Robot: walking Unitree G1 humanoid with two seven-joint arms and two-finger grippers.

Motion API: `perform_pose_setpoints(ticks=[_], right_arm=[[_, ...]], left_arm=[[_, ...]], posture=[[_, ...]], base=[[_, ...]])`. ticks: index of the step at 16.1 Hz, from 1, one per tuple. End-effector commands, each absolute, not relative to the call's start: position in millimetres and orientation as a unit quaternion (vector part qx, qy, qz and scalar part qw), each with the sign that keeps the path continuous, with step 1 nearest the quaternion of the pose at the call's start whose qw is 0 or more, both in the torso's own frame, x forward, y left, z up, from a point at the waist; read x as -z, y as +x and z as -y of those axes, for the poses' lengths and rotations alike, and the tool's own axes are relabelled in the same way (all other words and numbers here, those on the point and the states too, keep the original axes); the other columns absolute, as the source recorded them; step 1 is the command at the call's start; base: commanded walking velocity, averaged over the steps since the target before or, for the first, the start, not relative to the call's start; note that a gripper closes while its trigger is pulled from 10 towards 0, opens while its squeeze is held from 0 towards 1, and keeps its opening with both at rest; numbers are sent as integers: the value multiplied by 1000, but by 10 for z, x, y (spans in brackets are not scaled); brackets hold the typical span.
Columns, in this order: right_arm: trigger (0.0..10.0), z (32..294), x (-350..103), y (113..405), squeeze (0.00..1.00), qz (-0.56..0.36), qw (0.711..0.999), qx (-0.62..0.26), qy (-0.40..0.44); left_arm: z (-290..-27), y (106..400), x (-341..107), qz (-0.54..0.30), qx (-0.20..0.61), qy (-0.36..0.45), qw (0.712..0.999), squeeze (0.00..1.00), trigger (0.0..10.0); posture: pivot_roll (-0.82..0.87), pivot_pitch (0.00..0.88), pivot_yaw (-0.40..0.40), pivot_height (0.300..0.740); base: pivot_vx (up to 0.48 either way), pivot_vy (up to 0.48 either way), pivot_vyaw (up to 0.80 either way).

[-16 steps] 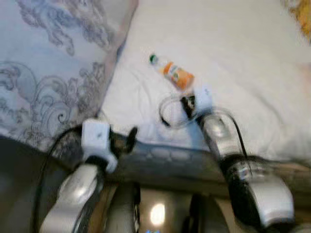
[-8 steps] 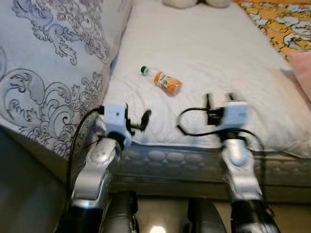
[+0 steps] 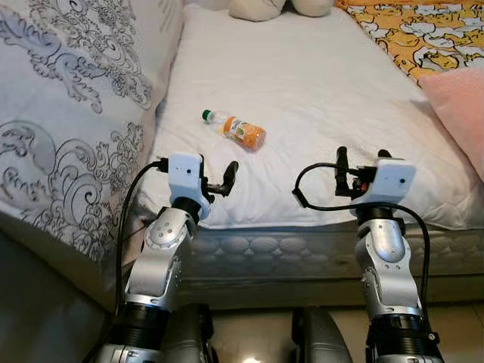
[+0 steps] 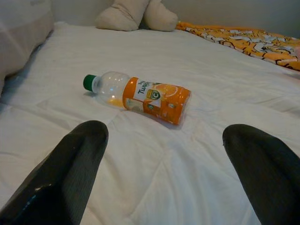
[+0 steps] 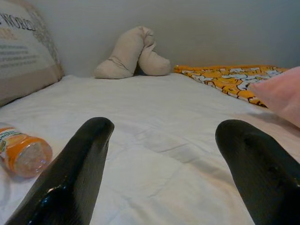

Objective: Clean up the room

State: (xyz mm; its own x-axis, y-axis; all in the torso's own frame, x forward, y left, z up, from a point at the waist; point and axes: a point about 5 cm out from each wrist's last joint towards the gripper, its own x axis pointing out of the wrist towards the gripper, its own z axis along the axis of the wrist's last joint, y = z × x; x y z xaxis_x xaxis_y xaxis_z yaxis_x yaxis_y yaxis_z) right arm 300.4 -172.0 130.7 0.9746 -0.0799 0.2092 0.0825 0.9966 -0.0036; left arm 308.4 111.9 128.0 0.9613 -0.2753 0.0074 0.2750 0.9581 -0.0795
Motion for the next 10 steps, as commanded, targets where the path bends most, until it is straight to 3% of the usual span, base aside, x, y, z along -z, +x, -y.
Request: perform_pose_setpoints(ticks=[1,5,9,10], right_arm=[[10000,1670,-1339,3015,0,112,993,24,-8],[10000,1649,-1374,3052,0,114,993,0,-16],[10000,1640,-1332,3063,0,108,994,-10,-27],[10000,1597,-1374,3056,0,128,989,-27,-72]], left_arm=[[-1102,3103,-1296,5,146,-37,989,0,10000],[-1083,3143,-1336,25,125,-64,990,0,10000],[-1089,3124,-1294,24,125,-41,991,0,10000],[-1110,3138,-1330,33,124,-45,991,0,10000]], posture=[[-145,0,59,689],[-147,0,40,734],[-139,0,32,740],[-136,0,32,740]], base=[[0,0,0],[0,0,0],[0,0,0],[0,0,0]])
